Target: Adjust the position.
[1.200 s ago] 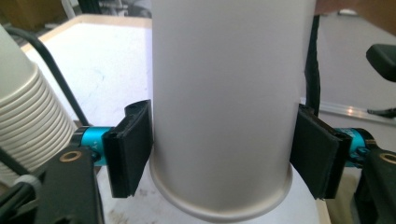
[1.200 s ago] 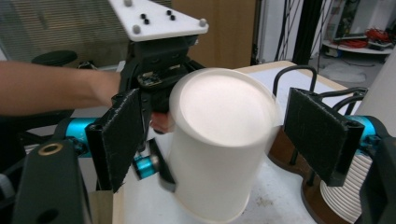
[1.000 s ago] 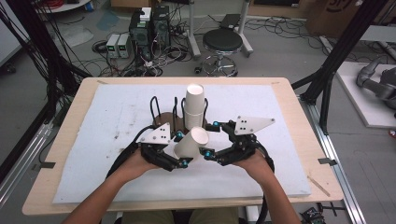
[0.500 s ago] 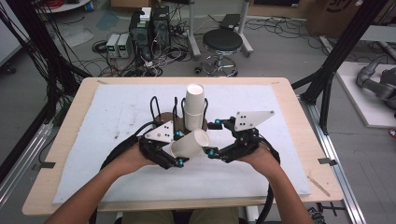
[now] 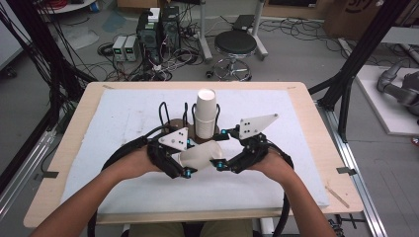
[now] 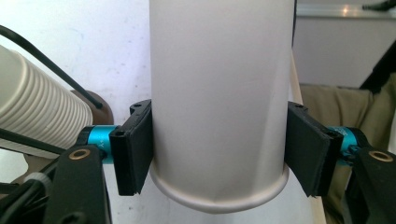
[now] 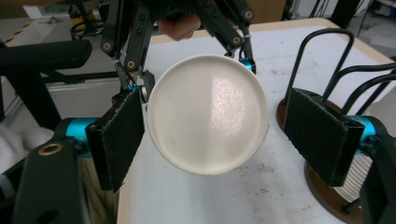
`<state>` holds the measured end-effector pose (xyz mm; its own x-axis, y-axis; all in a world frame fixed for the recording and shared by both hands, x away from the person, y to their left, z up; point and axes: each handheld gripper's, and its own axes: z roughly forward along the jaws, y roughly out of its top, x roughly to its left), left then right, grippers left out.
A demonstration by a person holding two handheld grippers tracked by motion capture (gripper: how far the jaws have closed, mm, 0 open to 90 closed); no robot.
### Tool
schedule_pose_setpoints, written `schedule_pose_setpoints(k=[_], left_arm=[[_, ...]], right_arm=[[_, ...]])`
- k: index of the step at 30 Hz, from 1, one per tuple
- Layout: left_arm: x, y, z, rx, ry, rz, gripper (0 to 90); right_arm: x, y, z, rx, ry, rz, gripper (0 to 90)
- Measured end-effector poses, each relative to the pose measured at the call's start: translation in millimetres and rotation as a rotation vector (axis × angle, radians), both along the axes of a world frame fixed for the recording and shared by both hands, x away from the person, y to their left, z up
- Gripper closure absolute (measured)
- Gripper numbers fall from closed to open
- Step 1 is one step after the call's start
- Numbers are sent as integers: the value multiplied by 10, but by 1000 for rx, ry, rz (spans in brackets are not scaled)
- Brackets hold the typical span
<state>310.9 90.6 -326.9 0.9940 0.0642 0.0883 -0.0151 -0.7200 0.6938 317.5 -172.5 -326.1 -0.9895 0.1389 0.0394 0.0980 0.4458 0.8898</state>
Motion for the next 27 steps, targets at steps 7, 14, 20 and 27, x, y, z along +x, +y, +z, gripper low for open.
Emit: schedule_pose_setpoints(k=[7,14,20,27], left_arm=[[15,-57,35,95,17,-37,313],[37,-85,27,144,48,-48,312],[38,-104,-15,159,62,-51,312],[31,-122,-47,164,70,-57,311]], right_arm=[[15,86,-50,-40,20,40,209],[35,165,-102,-80,26,84,211],[47,220,-136,-105,22,100,214],[43,285,-177,-152,18,117,257]])
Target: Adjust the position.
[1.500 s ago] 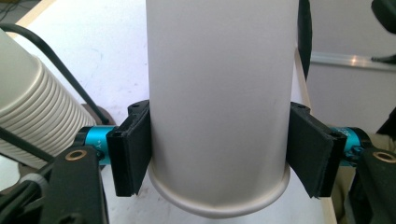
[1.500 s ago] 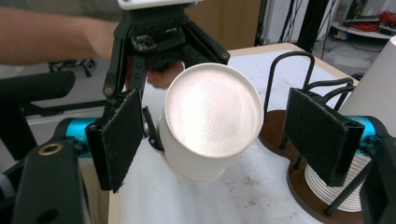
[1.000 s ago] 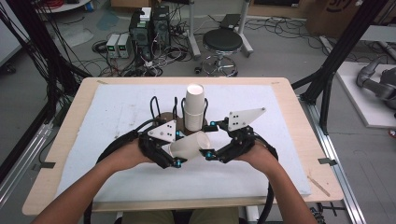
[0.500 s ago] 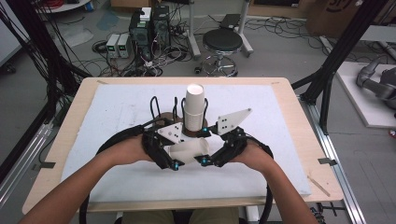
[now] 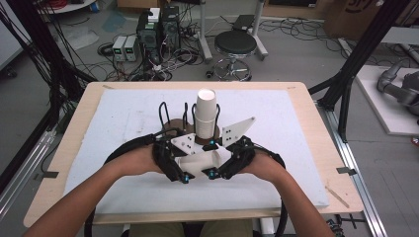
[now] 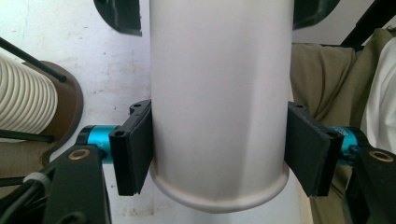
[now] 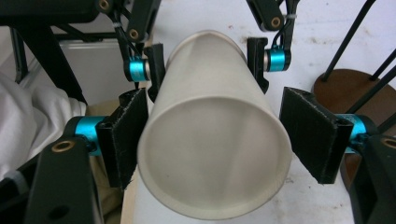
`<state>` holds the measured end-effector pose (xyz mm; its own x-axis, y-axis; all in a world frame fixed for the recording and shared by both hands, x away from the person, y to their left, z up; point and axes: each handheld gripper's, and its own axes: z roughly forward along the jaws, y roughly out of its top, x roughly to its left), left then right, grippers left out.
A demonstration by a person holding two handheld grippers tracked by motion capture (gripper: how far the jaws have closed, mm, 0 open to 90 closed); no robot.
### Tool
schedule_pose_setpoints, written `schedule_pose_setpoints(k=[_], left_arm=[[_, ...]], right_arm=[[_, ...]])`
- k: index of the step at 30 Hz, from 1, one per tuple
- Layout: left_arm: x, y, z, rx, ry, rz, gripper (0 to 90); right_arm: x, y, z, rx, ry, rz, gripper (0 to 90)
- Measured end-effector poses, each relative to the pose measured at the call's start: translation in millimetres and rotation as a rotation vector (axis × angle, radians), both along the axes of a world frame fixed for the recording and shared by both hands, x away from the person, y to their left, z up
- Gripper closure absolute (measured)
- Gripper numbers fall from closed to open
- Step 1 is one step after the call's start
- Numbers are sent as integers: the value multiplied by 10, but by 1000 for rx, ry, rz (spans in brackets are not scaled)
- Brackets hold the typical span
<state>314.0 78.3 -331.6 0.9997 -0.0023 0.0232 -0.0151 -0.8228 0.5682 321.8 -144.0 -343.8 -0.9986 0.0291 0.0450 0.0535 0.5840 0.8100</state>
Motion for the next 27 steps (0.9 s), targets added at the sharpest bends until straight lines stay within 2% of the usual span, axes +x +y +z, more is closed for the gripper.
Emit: schedule_pose_setpoints(k=[7,9,16,21,24,27], left_arm=[[-7,-4,-12,0,0,-3,310],[-5,2,-20,0,2,-1,309],[-5,18,-40,-17,16,7,297],[16,69,-69,-80,48,46,215],[9,156,-113,-146,50,56,202],[-12,259,-147,-237,47,76,201]], right_arm=[[4,27,-24,-23,2,16,297],[-3,26,-22,-28,2,26,336],[-2,25,-23,-31,3,24,345],[1,-1,-16,-24,21,16,339],[1,-42,-8,-6,27,5,339],[2,-82,-9,2,32,-6,339]])
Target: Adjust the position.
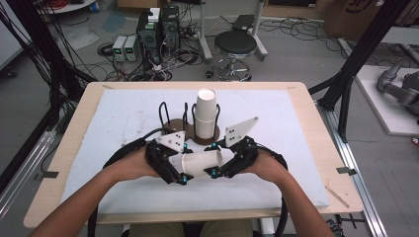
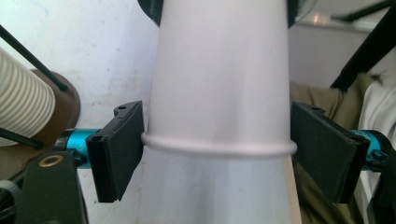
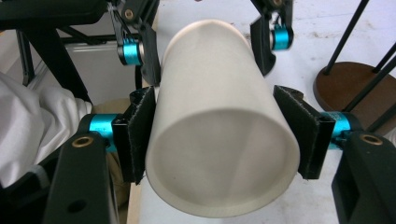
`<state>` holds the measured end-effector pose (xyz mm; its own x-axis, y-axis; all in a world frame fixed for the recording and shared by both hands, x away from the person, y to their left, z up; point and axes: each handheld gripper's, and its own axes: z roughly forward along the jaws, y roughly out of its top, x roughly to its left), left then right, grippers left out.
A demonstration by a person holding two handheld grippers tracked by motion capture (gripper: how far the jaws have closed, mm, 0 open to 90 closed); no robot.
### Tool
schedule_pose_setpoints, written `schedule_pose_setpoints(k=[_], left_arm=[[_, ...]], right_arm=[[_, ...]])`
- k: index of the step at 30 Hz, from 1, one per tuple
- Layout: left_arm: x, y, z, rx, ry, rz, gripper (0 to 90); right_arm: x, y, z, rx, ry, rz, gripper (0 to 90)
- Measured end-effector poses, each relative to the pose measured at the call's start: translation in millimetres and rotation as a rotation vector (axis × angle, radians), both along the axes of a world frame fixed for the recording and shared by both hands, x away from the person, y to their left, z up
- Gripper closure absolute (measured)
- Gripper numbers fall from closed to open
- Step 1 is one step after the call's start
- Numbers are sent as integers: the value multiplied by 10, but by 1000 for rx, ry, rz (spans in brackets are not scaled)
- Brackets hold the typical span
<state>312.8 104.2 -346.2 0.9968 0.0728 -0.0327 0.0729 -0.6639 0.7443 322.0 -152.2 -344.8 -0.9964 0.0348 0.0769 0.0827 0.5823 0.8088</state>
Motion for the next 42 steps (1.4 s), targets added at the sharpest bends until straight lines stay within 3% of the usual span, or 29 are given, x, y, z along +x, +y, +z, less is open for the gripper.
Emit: schedule_pose_setpoints(k=[10,14,18,20,23,32,42], left_arm=[[-53,349,-227,-263,30,130,193],[-94,418,-300,-379,32,165,188],[-134,440,-371,-460,26,184,182],[-138,443,-379,-466,25,186,179],[-158,456,-434,-511,24,194,177],[-190,411,-483,-594,41,190,165],[-186,279,-514,-631,60,154,159]], right_arm=[[-2,-125,-35,72,6,-44,339],[-10,-168,-59,120,19,-56,340],[-27,-202,-79,160,14,-72,340],[-34,-220,-87,170,13,-75,340],[-50,-280,-133,206,13,-88,340],[-89,-373,-256,298,11,-117,341],[-109,-346,-323,335,34,-98,340]])
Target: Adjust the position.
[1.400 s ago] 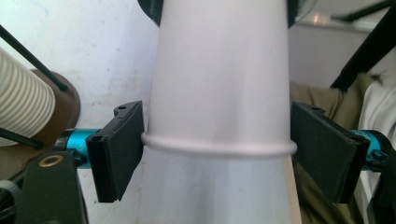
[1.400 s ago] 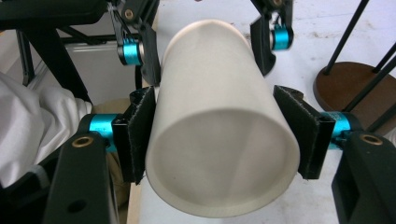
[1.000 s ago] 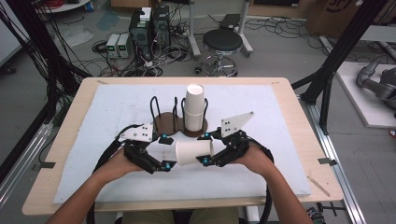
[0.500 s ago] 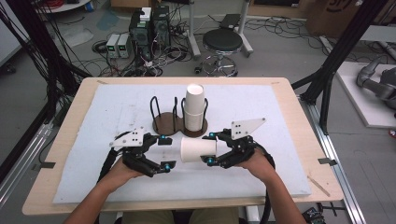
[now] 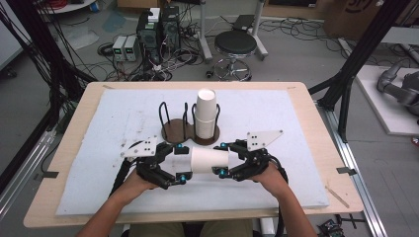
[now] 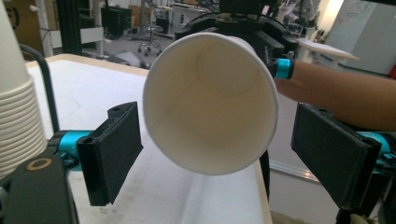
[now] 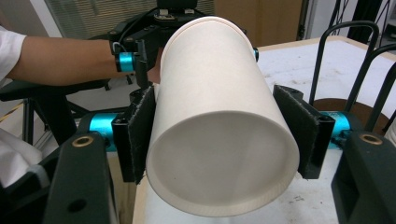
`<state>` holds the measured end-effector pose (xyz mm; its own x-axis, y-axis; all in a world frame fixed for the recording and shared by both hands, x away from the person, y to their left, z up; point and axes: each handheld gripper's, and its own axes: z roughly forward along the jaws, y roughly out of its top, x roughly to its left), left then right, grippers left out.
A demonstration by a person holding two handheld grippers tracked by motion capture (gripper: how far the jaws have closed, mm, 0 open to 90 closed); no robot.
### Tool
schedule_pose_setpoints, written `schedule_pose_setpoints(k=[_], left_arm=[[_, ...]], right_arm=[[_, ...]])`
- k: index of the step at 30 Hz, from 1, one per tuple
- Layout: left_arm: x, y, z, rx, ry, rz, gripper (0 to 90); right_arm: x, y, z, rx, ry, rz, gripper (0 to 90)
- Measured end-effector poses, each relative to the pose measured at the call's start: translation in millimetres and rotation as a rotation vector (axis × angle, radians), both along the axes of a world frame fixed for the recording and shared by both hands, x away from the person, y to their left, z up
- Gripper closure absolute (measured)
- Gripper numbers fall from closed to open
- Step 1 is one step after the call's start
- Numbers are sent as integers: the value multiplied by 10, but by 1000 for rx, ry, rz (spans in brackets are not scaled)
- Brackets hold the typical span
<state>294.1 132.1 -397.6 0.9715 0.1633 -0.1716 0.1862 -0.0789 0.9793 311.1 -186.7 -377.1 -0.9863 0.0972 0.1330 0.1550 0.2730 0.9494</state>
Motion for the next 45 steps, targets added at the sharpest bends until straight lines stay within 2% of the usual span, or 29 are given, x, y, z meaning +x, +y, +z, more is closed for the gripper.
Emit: schedule_pose_setpoints(k=[6,13,21,26,30,35,42,45], left_arm=[[14,-38,-6,-10,3,0,157],[15,-91,5,-7,1,-26,157],[7,-135,10,5,-18,-48,159],[5,-131,14,10,-39,-51,218],[1,-147,12,11,-44,-52,220],[-2,-132,22,24,-53,-48,271],[-15,-133,34,41,-60,-39,283],[-18,-141,42,47,-52,-32,283]], right_arm=[[-5,6,-9,15,18,17,340],[-3,27,-17,28,20,42,342],[-4,49,-30,24,23,57,342],[-8,50,-38,32,28,69,342],[-5,43,-50,35,33,76,344],[-6,42,-54,22,29,71,356],[-9,49,-57,12,41,69,351],[-12,53,-53,1,48,47,304]])
